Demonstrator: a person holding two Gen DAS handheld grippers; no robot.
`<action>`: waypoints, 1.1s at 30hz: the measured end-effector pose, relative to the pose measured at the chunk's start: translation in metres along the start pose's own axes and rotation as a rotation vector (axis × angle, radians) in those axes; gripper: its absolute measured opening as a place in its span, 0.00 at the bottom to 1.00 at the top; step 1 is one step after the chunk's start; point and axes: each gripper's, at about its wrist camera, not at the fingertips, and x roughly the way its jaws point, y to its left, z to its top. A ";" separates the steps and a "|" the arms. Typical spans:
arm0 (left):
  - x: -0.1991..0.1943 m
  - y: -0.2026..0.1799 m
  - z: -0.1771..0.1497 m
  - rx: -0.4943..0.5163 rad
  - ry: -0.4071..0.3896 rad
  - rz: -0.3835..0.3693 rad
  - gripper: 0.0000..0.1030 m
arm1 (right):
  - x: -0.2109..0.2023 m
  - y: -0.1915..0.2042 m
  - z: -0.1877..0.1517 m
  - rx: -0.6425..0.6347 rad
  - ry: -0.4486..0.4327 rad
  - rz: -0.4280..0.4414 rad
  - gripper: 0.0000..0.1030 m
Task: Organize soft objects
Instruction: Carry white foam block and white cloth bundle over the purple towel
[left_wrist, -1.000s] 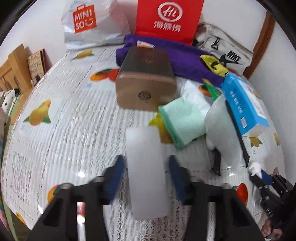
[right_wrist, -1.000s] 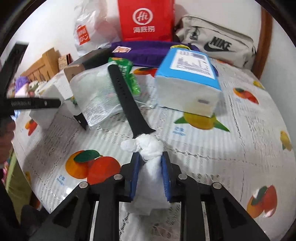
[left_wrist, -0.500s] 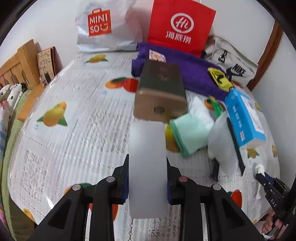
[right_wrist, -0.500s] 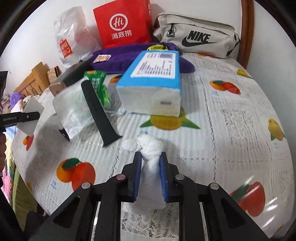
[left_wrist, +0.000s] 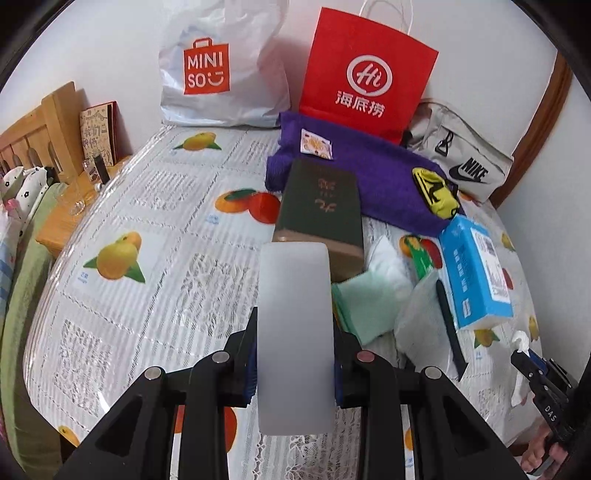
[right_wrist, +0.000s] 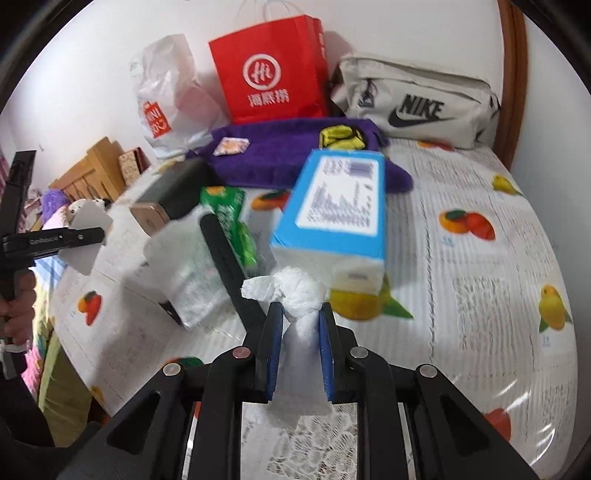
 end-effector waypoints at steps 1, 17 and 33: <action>-0.001 0.000 0.003 -0.001 -0.004 -0.003 0.27 | -0.002 0.001 0.004 -0.004 -0.006 0.010 0.19; -0.004 -0.002 0.044 -0.017 -0.035 -0.001 0.27 | -0.003 0.005 0.063 -0.031 -0.063 0.047 0.19; 0.025 -0.007 0.085 -0.016 -0.026 -0.021 0.27 | 0.030 0.008 0.126 -0.082 -0.088 0.046 0.19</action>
